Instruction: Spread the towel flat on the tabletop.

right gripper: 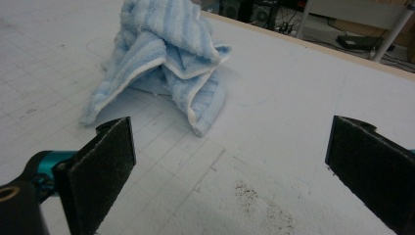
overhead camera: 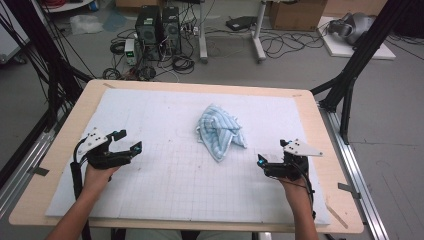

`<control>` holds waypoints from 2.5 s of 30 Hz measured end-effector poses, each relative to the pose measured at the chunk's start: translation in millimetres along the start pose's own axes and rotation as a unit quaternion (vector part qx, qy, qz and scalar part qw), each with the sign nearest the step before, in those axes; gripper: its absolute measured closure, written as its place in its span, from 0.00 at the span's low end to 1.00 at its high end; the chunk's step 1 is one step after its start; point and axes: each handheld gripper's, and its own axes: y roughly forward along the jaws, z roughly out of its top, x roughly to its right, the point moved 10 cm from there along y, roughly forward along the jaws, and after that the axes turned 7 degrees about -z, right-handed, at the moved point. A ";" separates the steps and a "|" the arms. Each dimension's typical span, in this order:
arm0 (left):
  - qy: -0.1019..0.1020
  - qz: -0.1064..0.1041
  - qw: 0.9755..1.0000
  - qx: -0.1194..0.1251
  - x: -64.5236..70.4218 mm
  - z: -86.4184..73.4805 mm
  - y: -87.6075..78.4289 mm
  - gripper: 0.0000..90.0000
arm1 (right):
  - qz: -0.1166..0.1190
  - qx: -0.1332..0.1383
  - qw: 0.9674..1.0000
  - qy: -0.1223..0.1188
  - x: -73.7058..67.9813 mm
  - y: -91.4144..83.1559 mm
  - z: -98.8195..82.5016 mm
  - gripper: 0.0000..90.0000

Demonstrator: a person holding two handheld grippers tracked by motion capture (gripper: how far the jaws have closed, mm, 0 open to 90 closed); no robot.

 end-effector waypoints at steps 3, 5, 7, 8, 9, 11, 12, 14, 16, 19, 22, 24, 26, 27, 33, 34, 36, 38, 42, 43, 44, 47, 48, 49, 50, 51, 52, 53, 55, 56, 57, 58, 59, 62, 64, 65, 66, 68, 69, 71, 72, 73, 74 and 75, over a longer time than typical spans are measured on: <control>-0.003 0.000 1.000 0.001 -0.6 -0.1 0.8 0.22 | 0.001 0.002 1.000 0.000 -0.5 0.0 0.6 0.04; -0.004 0.001 1.000 0.001 -1.8 -0.7 1.4 0.22 | 0.000 0.005 1.000 0.000 0.6 -0.3 1.1 0.04; -0.006 0.002 1.000 0.001 -2.3 -0.9 1.6 0.22 | 0.001 0.006 1.000 0.006 1.7 -0.3 0.9 0.04; -0.005 0.003 1.000 0.001 -3.1 -1.0 1.2 0.22 | 0.002 0.008 1.000 0.009 2.3 0.0 0.9 0.04; -0.005 0.004 1.000 0.000 -3.4 -1.2 0.7 0.22 | 0.004 0.008 1.000 0.012 2.2 -0.1 0.6 0.04; -0.005 0.004 1.000 0.000 -3.7 -1.4 0.1 0.22 | 0.006 0.008 1.000 0.015 2.4 0.0 0.4 0.04; -0.005 0.005 1.000 -0.001 -4.0 -1.9 -0.6 0.22 | 0.010 0.007 1.000 0.019 1.7 -0.1 0.5 0.04; -0.004 0.005 1.000 -0.001 -4.0 -1.6 -0.9 0.22 | 0.013 0.007 1.000 0.020 0.4 0.0 0.8 0.04; -0.003 0.004 1.000 -0.001 -3.6 -1.0 -1.1 0.22 | 0.018 0.005 1.000 0.024 -1.6 -0.1 1.0 0.04; 0.000 -0.001 1.000 -0.003 -0.9 -1.5 -0.2 0.22 | 0.025 0.009 0.999 0.025 -5.6 -0.2 3.9 0.04; 0.003 -0.003 1.000 -0.008 1.0 -4.2 0.3 0.22 | 0.033 0.005 0.999 0.019 -10.6 3.7 5.7 0.04; 0.004 -0.005 1.000 -0.011 1.3 -5.5 -0.1 0.22 | 0.036 0.004 0.999 0.019 -12.6 5.5 7.0 0.04; 0.002 -0.004 1.000 -0.013 1.1 -7.4 -1.4 0.22 | 0.041 0.006 0.999 0.018 -16.7 8.7 10.5 0.04; 0.003 -0.003 1.000 -0.014 0.6 -8.0 -2.0 0.22 | 0.044 0.007 0.999 0.011 -20.1 11.6 13.7 0.04; 0.001 -0.001 1.000 -0.017 -0.3 -10.0 -3.8 0.22 | 0.070 0.005 0.998 0.002 -35.2 21.7 23.5 0.08; 0.001 -0.001 1.000 -0.017 -0.3 -10.0 -3.8 0.22 | 0.073 0.006 0.997 0.000 -38.0 23.7 26.0 0.08; -0.001 0.000 1.000 -0.016 -0.5 -10.2 -4.0 0.22 | 0.079 0.003 0.997 -0.004 -42.8 29.3 30.4 0.08; -0.001 0.000 1.000 -0.015 -0.9 -9.7 -4.8 0.22 | 0.089 0.002 0.996 -0.010 -46.7 35.9 35.7 0.16; -0.004 0.000 1.000 -0.015 -1.9 -10.2 -4.3 0.22 | 0.102 -0.004 0.995 -0.020 -53.8 52.0 45.5 0.19; -0.004 0.000 1.000 -0.015 -1.9 -10.2 -4.3 0.22 | 0.103 -0.008 0.994 -0.023 -55.1 56.5 47.5 0.19; -0.005 -0.001 1.000 -0.015 -1.7 -10.5 -3.8 0.22 | 0.105 -0.013 0.994 -0.027 -56.6 61.3 49.0 0.19; -0.005 -0.005 1.000 -0.019 -1.4 -12.0 -2.7 0.22 | 0.105 -0.029 0.993 -0.038 -59.6 75.5 53.3 0.19; -0.005 -0.004 1.000 -0.019 -1.1 -12.0 -2.4 0.22 | 0.104 -0.034 0.993 -0.041 -60.3 81.1 54.1 0.19; -0.006 -0.004 1.000 -0.018 -1.0 -11.9 -2.2 0.22 | 0.100 -0.040 0.993 -0.045 -59.9 85.5 53.8 0.19; -0.005 -0.005 1.000 -0.019 -1.0 -11.8 -2.4 0.22 | 0.094 -0.049 0.993 -0.048 -59.0 92.7 53.0 0.19; -0.006 -0.005 1.000 -0.018 -1.1 -11.6 -2.6 0.22 | 0.094 -0.049 0.993 -0.048 -59.0 92.7 53.0 0.19; -0.008 -0.003 1.000 -0.017 -1.7 -11.5 -2.4 0.23 | 0.083 -0.063 0.994 -0.042 -56.6 103.3 50.5 0.20; -0.009 -0.003 1.000 -0.018 -2.0 -12.0 -2.4 0.23 | 0.081 -0.068 0.994 -0.040 -56.4 107.6 49.0 0.20; -0.009 -0.004 1.000 -0.021 -2.5 -13.2 -2.2 0.23 | 0.073 -0.080 0.993 -0.044 -54.6 114.9 45.0 0.21; -0.009 -0.004 1.000 -0.021 -2.5 -13.5 -1.7 0.23 | 0.067 -0.086 0.993 -0.044 -54.1 118.3 43.5 0.24; -0.009 -0.004 1.000 -0.021 -2.5 -13.5 -1.7 0.23 | 0.065 -0.090 0.993 -0.047 -53.6 121.3 42.3 0.25; -0.010 -0.003 1.000 -0.022 -2.4 -13.9 -1.0 0.23 | 0.063 -0.096 0.992 -0.049 -53.4 124.6 41.2 0.26; -0.012 -0.005 1.000 -0.023 -1.7 -14.4 -0.1 0.23 | 0.058 -0.106 0.991 -0.051 -53.1 127.9 39.4 0.29; -0.010 -0.006 1.000 -0.024 -1.0 -14.3 0.5 0.23 | 0.057 -0.119 0.990 -0.054 -54.0 135.0 37.4 0.37; -0.011 -0.006 1.000 -0.025 -0.9 -14.6 0.9 0.23 | 0.067 -0.139 0.986 -0.063 -59.0 142.1 32.1 0.59; -0.011 -0.006 1.000 -0.025 -0.9 -14.6 0.9 0.23 | 0.072 -0.145 0.985 -0.060 -61.5 141.9 30.2 0.68; -0.012 -0.004 1.000 -0.026 -2.4 -15.4 0.8 0.23 | 0.076 -0.145 0.985 -0.061 -63.5 141.3 30.2 0.74; -0.013 -0.004 1.000 -0.026 -3.1 -15.7 0.6 0.23 | 0.096 -0.140 0.984 -0.056 -67.8 137.1 32.4 0.83; -0.015 -0.004 1.000 -0.026 -3.2 -15.6 0.4 0.23 | 0.096 -0.140 0.984 -0.056 -67.8 137.1 32.4 0.83; -0.015 -0.002 1.000 -0.024 -4.7 -14.5 -0.7 0.23 | 0.129 -0.131 0.981 -0.054 -76.9 129.0 36.8 0.87; -0.015 -0.002 1.000 -0.024 -4.7 -14.5 -0.7 0.24 | 0.141 -0.127 0.980 -0.055 -81.6 125.9 38.6 0.87; -0.016 -0.001 1.000 -0.022 -5.3 -14.0 -1.0 0.24 | 0.153 -0.119 0.979 -0.057 -86.7 123.1 40.8 0.88; -0.015 0.000 1.000 -0.022 -5.9 -13.7 -1.6 0.24 | 0.153 -0.119 0.979 -0.057 -86.7 123.1 40.8 0.88; -0.016 0.001 1.000 -0.021 -6.2 -13.3 -1.9 0.24 | 0.175 -0.112 0.976 -0.062 -99.3 116.7 44.1 0.88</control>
